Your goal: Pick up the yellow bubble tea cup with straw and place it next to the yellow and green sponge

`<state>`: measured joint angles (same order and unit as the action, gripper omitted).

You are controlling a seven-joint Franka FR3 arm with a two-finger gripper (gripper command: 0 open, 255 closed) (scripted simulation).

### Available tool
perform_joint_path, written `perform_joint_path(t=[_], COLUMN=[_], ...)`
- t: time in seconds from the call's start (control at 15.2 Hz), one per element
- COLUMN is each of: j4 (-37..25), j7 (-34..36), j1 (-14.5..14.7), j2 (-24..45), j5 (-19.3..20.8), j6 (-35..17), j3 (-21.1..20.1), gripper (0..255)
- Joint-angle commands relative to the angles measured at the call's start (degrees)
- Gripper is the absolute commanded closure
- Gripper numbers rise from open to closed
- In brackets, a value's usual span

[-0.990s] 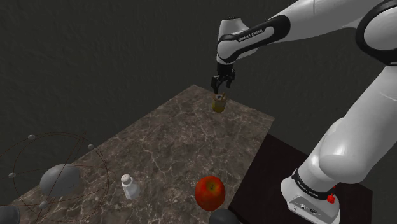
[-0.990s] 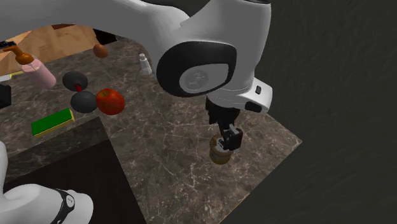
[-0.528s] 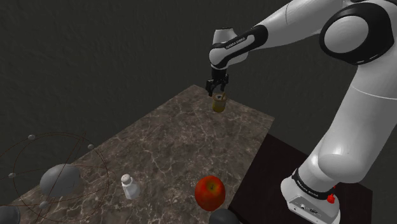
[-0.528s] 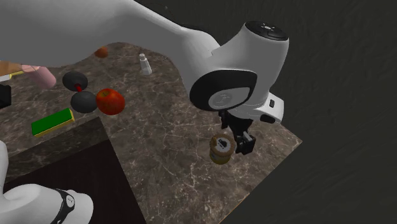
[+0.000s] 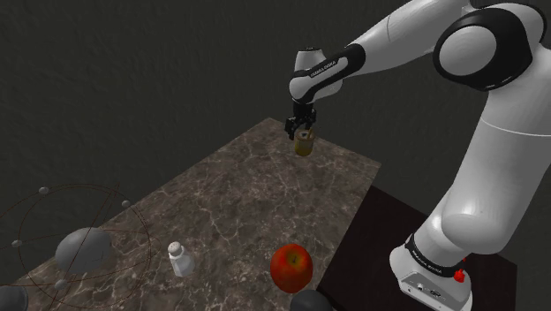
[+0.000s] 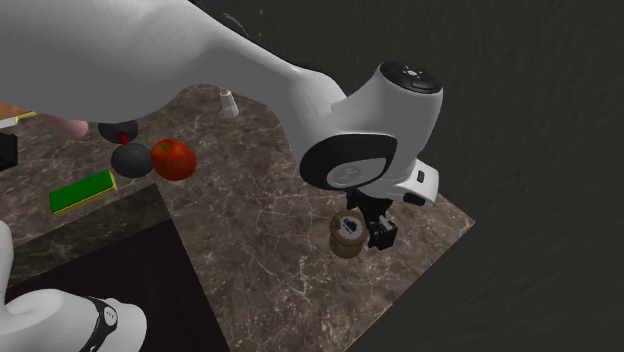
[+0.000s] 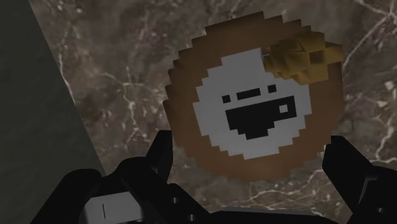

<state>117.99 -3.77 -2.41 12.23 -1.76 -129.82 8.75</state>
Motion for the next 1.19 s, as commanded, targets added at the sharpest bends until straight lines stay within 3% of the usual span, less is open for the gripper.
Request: perform_joint_path(t=[0.0,0.2,0.26,0.86,1.12], j4=[0.06,0.05,0.05,0.06,-1.05], j7=[0.01,0.01,0.01,0.01,0.23], j1=[0.01,0.01,0.01,0.01,0.09], j2=[0.00,0.00,0.00,0.00,-1.67], j5=[0.00,0.00,0.00,0.00,0.36], j6=[-0.08,-0.07,-0.07,-0.08,2.69], j3=[0.00,0.00,0.00,0.00,0.09], gripper=[0,0,255,255,255])
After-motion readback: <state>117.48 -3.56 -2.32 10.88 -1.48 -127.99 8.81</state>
